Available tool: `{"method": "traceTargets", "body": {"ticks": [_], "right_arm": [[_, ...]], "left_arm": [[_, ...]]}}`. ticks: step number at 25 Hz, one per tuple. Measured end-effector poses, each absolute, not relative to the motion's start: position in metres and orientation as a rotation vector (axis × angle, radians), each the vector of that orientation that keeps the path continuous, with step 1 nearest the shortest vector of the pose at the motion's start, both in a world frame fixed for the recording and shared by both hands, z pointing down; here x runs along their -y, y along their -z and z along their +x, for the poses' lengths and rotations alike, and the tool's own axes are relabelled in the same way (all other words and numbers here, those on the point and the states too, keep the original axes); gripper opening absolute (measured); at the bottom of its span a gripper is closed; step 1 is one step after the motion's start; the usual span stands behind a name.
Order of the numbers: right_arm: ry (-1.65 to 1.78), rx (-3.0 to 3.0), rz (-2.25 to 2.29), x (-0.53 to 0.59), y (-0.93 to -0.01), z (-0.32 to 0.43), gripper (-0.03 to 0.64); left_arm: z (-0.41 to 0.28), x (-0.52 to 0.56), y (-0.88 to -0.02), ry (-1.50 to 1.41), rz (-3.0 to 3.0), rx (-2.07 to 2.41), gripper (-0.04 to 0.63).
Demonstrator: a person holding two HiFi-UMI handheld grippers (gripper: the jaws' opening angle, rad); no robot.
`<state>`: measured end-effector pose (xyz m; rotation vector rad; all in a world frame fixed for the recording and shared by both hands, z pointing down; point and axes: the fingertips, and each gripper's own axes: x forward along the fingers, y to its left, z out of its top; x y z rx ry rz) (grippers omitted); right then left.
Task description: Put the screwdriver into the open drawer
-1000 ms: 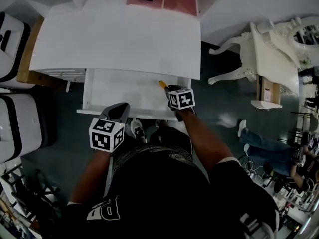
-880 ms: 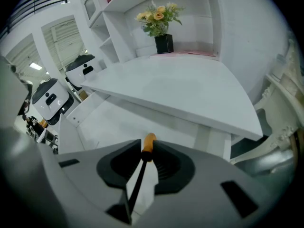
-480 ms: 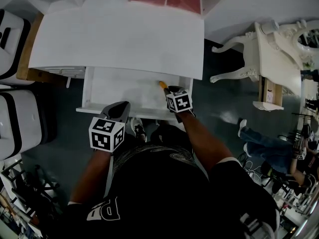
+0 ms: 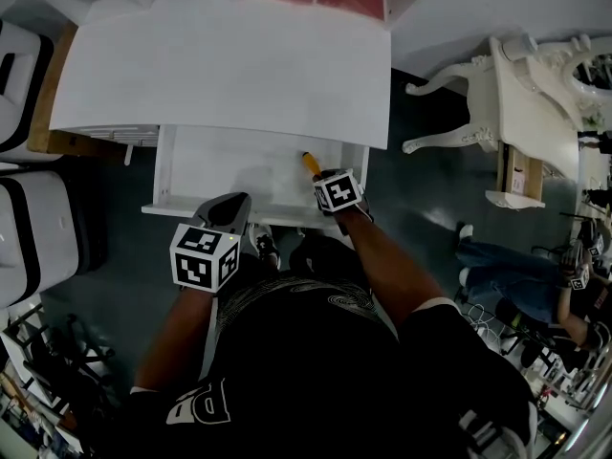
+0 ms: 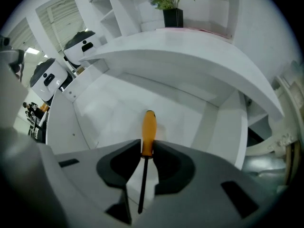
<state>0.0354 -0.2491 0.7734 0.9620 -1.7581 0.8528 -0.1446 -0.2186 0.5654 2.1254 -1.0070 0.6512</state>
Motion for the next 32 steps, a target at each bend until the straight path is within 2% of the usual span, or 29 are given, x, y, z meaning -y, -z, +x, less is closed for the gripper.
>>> {"method": "traceTargets", "body": {"ticks": [20, 32], "right_arm": [[-0.911, 1.657, 0.882, 0.248, -0.806, 0.039, 0.083], [-0.939, 1.667, 0.864, 0.245, -0.803, 0.035, 0.132]], "left_arm": [[-0.149, 0.216, -0.568, -0.642, 2.083, 1.042, 0.015], [-0.147, 0.217, -0.562, -0.642, 2.109, 1.034, 0.015]]}}
